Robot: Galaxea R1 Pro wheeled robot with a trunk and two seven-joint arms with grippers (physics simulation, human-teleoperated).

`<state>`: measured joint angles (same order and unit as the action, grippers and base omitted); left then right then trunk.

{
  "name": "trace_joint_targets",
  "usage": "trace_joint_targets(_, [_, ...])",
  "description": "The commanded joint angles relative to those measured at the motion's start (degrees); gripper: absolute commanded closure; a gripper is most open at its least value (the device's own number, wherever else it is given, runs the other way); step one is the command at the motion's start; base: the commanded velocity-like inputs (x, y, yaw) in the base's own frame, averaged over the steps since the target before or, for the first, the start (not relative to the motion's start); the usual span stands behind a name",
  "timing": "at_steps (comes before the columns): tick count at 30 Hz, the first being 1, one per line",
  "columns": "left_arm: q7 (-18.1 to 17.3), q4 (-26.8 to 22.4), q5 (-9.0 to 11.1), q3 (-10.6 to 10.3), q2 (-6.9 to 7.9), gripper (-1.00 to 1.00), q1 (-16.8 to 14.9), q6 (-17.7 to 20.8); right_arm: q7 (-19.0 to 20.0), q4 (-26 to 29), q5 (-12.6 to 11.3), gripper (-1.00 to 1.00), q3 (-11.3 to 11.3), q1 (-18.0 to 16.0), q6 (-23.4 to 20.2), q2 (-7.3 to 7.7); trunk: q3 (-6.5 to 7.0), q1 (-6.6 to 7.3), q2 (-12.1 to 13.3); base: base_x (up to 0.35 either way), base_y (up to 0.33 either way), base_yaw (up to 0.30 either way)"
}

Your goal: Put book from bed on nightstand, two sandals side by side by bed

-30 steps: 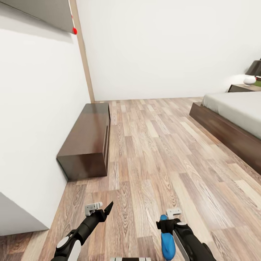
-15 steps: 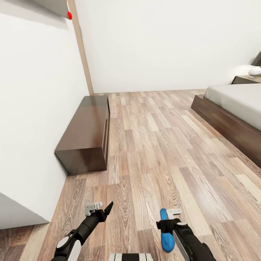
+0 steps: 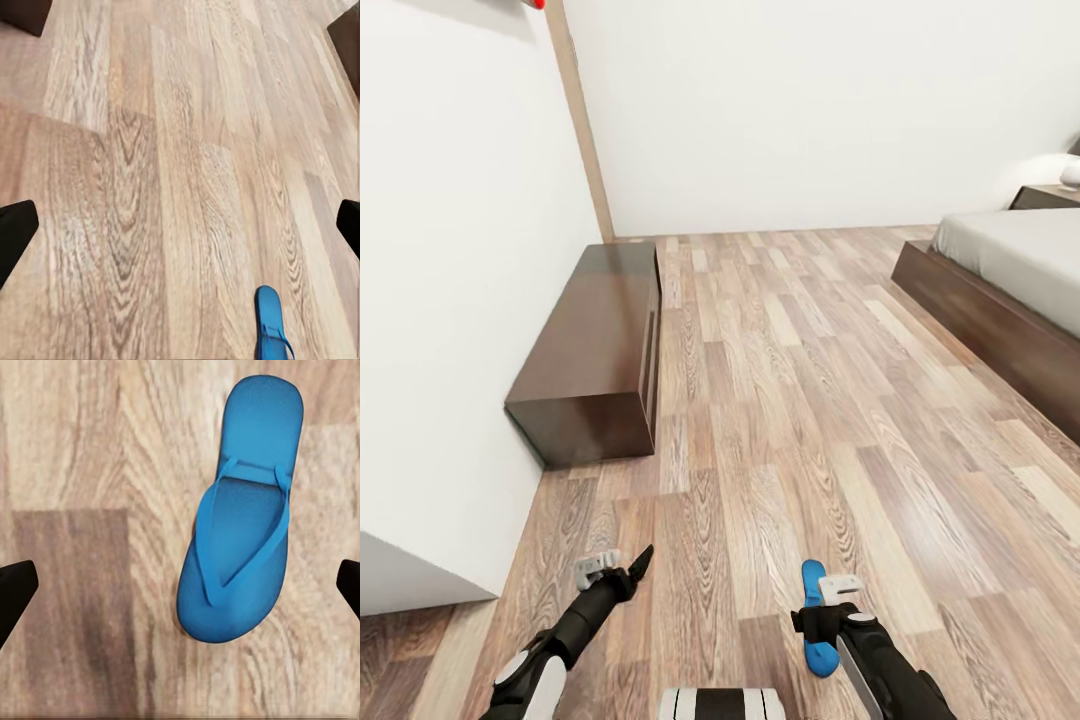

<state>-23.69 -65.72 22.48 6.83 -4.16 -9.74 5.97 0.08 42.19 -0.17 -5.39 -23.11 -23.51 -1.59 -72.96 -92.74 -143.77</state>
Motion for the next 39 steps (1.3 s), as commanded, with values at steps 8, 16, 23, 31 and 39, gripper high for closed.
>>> trace_joint_targets(8, [-4.19, -6.61, 13.91, 0.80, 6.21, -1.00, -0.02, 15.73, 0.01, 0.08, -0.07, -1.00, -0.06, -0.01, -0.31, 0.05, -0.04, 0.01, -0.02, 0.000, 0.000, 0.000])
trace_joint_targets(16, [-10.39, -6.79, 19.05, 0.82, 9.20, -1.00, -0.02, 19.02, 0.01, 0.08, -0.06, -1.00, -0.06, -0.01, -0.34, 0.05, -0.04, 0.01, -0.02, 0.000, 0.000, 0.000])
trace_joint_targets(23, [-10.99, -6.71, 19.83, 0.82, 9.40, -1.00, -0.02, 21.86, 0.01, 0.08, -0.01, -1.00, -0.06, -0.01, -0.33, 0.08, -1.59, -0.17, -0.11, 0.000, 0.000, 0.000])
trace_joint_targets(31, [-11.03, -6.70, 19.88, 0.61, 9.35, -1.00, -0.02, 22.06, 0.01, 0.09, -0.01, -1.00, -0.06, -0.01, -0.34, 0.10, -3.37, -0.38, -0.22, 0.000, 0.000, 0.000])
trace_joint_targets(39, [-11.03, -6.70, 19.81, 0.45, 9.27, -1.00, -0.02, 22.06, 0.01, 0.12, -0.01, -1.00, -0.06, -0.01, -0.31, 0.10, -5.14, -0.58, -0.32, 0.000, 0.000, 0.000])
